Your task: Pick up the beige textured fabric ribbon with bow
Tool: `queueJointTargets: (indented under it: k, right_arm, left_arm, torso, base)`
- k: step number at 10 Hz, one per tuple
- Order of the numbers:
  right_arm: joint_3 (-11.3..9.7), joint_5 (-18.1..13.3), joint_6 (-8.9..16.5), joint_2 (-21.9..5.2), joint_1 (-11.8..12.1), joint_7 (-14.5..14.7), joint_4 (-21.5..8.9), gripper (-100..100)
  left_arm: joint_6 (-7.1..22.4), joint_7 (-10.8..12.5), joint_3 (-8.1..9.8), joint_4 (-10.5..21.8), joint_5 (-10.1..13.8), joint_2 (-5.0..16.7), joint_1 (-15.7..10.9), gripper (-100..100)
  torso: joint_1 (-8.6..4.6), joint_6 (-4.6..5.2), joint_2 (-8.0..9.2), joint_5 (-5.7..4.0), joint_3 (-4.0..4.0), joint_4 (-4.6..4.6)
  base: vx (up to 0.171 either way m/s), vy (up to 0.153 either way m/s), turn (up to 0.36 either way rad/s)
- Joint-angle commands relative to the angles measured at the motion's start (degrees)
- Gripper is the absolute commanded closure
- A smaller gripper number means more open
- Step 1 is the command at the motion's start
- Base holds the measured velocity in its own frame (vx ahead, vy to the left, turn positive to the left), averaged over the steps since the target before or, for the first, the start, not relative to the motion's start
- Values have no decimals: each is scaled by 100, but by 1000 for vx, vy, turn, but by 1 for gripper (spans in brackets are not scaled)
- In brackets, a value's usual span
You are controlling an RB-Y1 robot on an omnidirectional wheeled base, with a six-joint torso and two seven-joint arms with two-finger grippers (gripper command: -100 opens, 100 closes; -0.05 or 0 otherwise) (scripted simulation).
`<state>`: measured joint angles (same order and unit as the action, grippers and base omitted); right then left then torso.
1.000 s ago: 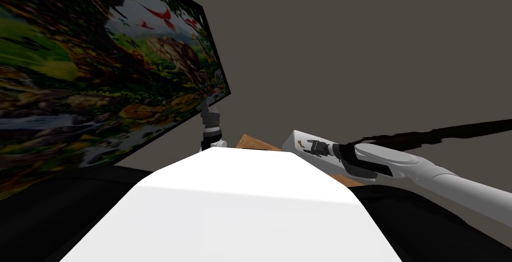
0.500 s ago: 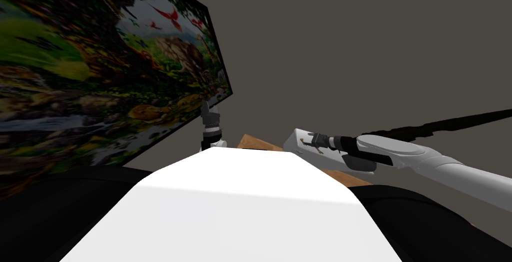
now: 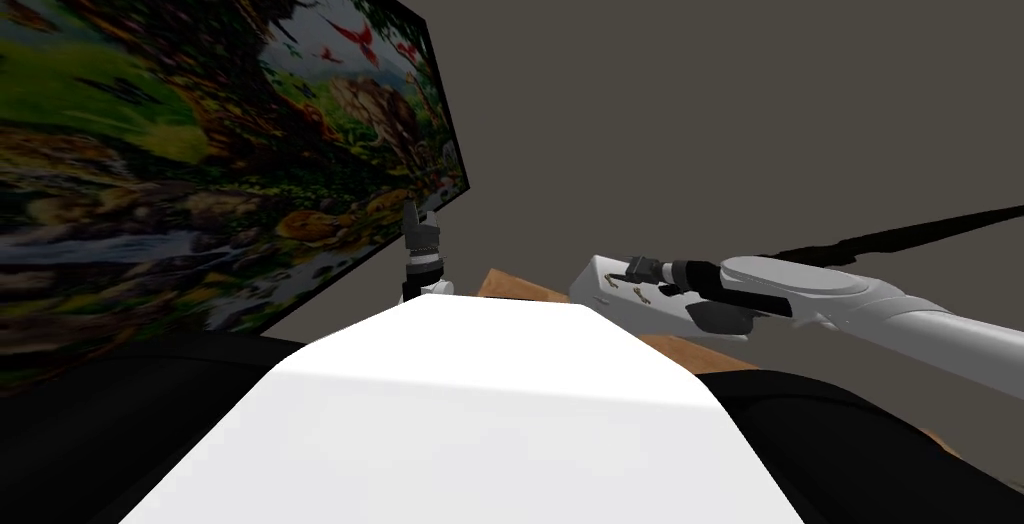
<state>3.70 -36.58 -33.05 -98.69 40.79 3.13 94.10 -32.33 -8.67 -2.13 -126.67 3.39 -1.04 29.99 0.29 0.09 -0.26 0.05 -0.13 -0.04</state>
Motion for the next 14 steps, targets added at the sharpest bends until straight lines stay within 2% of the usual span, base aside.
queueJointTargets:
  k: [1, 2, 3, 5, 6, 8, 10, 11, 13, 14]
  right_arm:
    - [-43, 108, 25, 2, 177, -95, -45, -100]
    - [-169, 177, 30, 21, 294, -146, -61, -100]
    - [-169, 177, 30, 21, 254, -146, -61, -100]
    - [-309, 248, 31, 47, 426, -199, -75, -100]
    - [-456, 317, 28, 76, 563, -250, -85, -100]
    - [-529, 349, 27, 92, 632, -273, -89, -100]
    - [-727, 433, 21, 137, 816, -333, -96, -100]
    - [-727, 433, 21, 137, 816, -333, -96, -100]
    - [-884, 493, 16, 175, 961, -375, -98, -100]
    - [-843, 477, 43, 147, 919, -379, -71, -100]
  left_arm:
    - [0, 0, 0, 0, 0, 0, 0, 0]
    - [0, 0, 1, 0, 0, 1, 0, 0]
    - [0, 0, 1, 0, 0, 1, 1, 0]
    - [0, 0, 1, 0, 0, 1, 0, 0]
    - [0, 0, 1, 0, 0, 1, 0, 0]
    - [0, 0, 1, 0, 0, 1, 1, 0]
    - [0, 0, 1, 0, 0, 1, 0, 0]
    - [0, 0, 1, 0, 0, 1, 1, 0]
    - [0, 0, 1, 0, 0, 1, 0, 0]
    - [0, 0, 1, 0, 0, 1, 0, 0]
  torso:
    - [0, 0, 0, 0, 0, 0]
    - [-20, -1, -19, -4, -12, -5]
    - [-37, -1, -31, -10, -20, -9]
    - [-40, -1, -15, -11, -11, -6]
    - [-42, 0, -13, -11, -9, -5]
    - [-47, -1, -26, -12, -17, -8]
    - [-40, -1, -12, -11, -9, -5]
    - [-44, 0, -19, -11, -12, -6]
    - [-43, -1, -15, -11, -11, -5]
    - [-42, -1, -13, -11, -10, -5]
  base:
    - [115, 16, 5]
    - [132, -25, 17]
    - [94, -22, 11]
    - [67, -23, 3]
    - [109, -40, 7]
    - [97, -31, 4]
    - [79, -26, 8]
    - [83, -33, 0]
    - [73, -26, 7]
    - [28, -11, 2]
